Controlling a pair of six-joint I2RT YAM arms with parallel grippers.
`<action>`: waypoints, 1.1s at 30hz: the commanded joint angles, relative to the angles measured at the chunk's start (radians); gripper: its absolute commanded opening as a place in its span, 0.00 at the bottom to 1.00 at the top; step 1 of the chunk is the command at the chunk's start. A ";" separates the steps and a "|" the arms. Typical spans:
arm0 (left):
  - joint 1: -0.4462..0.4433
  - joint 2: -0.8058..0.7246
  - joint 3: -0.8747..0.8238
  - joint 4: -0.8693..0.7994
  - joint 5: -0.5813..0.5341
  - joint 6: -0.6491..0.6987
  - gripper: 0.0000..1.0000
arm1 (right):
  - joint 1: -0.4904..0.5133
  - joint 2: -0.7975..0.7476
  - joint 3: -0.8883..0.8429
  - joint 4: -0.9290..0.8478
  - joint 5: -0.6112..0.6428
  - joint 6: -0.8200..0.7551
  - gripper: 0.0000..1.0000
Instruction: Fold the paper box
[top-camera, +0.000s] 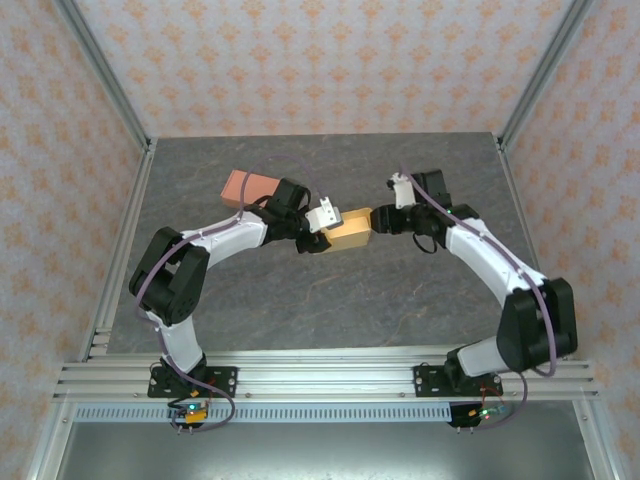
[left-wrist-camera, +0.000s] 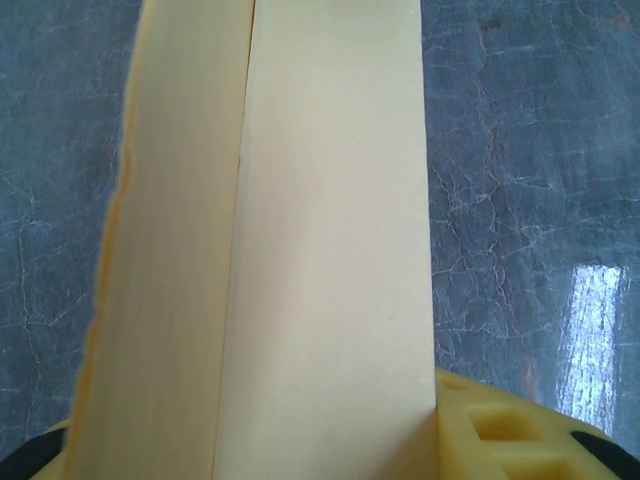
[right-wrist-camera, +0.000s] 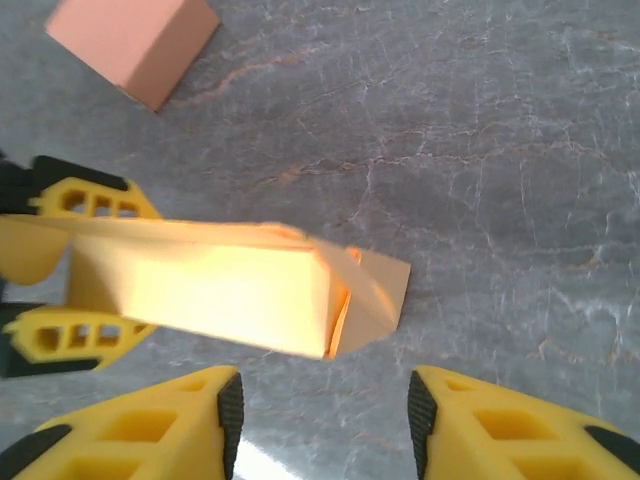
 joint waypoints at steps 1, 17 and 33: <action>0.000 0.033 0.024 -0.096 0.018 0.019 0.43 | 0.013 0.052 0.042 -0.006 0.078 -0.135 0.44; -0.001 0.070 0.081 -0.141 0.023 0.047 0.43 | 0.027 0.184 0.214 -0.135 0.119 -0.213 0.48; -0.001 0.083 0.105 -0.135 -0.014 0.020 0.43 | 0.065 0.207 0.244 -0.160 0.109 0.006 0.10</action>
